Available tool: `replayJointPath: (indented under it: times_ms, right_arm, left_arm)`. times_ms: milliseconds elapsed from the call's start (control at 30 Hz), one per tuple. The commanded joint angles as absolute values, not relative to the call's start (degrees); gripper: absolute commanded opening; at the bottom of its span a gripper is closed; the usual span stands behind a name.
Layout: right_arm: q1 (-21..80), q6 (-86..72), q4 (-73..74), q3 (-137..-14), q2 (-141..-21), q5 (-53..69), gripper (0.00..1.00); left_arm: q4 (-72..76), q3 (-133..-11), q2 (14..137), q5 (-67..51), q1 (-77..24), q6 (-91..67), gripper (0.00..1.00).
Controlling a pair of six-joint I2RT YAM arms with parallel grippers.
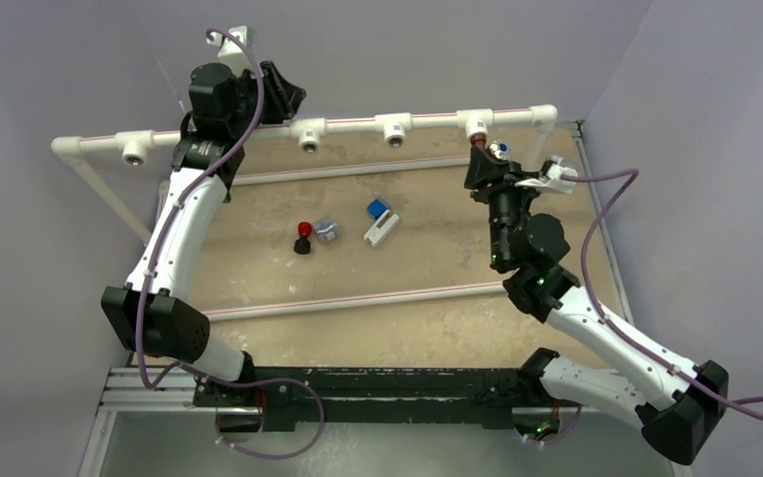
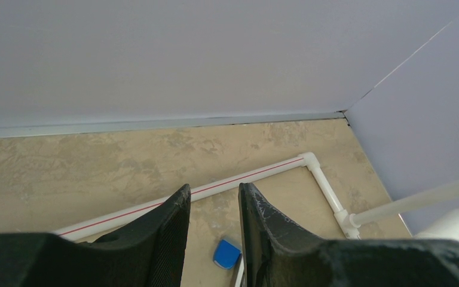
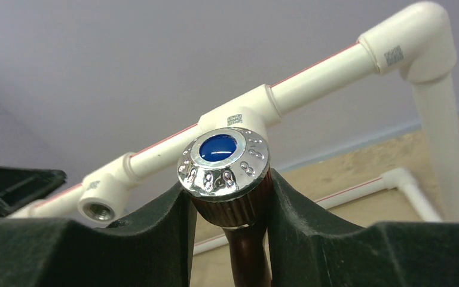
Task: Install the water faucets
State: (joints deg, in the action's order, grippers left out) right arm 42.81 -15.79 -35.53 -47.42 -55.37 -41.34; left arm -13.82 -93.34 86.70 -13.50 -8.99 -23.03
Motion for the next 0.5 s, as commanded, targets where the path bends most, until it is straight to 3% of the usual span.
replayJointPath:
  times_ms: [0,467]
  right_arm:
    - [43.1,-41.1,-32.5,-45.3,-54.6,-31.7,0.00]
    - [36.0,-75.4,-36.8,-34.7,-49.3,-22.6,0.00]
  left_arm:
    - [-17.5,-92.1,84.9,-16.7,-9.1,-23.5,0.34]
    - [-17.3,-91.7,84.3,-16.9,-9.1,-23.5,0.34]
